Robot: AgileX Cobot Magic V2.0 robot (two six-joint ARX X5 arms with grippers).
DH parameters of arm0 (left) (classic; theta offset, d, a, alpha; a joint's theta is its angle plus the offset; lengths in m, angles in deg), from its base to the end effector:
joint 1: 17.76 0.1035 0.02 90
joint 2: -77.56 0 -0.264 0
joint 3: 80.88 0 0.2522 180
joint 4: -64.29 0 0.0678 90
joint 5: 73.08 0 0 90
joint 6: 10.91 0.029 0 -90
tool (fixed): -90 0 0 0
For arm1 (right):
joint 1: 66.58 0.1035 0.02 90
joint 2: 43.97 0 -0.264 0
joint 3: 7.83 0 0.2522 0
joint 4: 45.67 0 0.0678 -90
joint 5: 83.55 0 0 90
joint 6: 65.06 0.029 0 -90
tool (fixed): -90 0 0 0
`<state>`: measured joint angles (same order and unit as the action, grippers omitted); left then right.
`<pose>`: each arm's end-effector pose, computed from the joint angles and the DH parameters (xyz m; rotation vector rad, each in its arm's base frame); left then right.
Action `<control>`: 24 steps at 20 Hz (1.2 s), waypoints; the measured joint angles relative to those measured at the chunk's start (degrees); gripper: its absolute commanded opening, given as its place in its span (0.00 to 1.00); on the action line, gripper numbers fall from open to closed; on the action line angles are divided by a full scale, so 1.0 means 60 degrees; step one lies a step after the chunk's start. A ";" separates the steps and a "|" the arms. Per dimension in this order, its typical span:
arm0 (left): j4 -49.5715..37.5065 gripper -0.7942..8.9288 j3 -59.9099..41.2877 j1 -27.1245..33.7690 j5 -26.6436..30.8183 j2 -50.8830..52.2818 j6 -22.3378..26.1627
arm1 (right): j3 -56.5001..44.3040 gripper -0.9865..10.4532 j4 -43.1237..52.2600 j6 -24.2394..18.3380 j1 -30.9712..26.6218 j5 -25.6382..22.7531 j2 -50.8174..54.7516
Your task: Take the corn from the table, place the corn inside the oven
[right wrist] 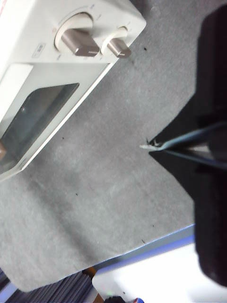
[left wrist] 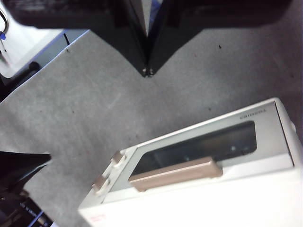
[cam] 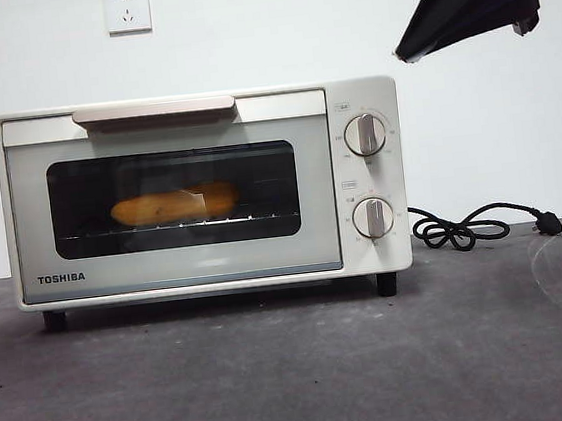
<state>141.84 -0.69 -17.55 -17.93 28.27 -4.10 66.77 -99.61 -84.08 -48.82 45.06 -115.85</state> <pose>0.1272 -0.0161 0.3665 -0.1395 0.7510 -0.6150 0.2292 0.0924 0.2959 -0.1164 0.7493 1.0529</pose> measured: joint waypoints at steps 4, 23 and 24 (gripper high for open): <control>-0.0029 0.08 0.0000 0.0000 0.0036 -0.0820 0.0000 | 0.0000 0.08 0.0000 0.0011 0.0000 -0.0477 0.0000; -0.4936 0.08 0.0000 -0.0255 0.2299 -0.0328 0.0142 | 0.0000 0.08 0.0295 0.0025 0.0000 -0.3956 0.0000; -0.5089 0.08 0.0000 -0.0255 0.2324 0.0193 0.0164 | 0.0000 0.08 0.0415 0.0025 0.0000 -0.3978 0.0000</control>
<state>111.31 -0.69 -19.08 -3.99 29.42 -3.12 66.77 -97.12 -83.93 -48.82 21.19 -115.85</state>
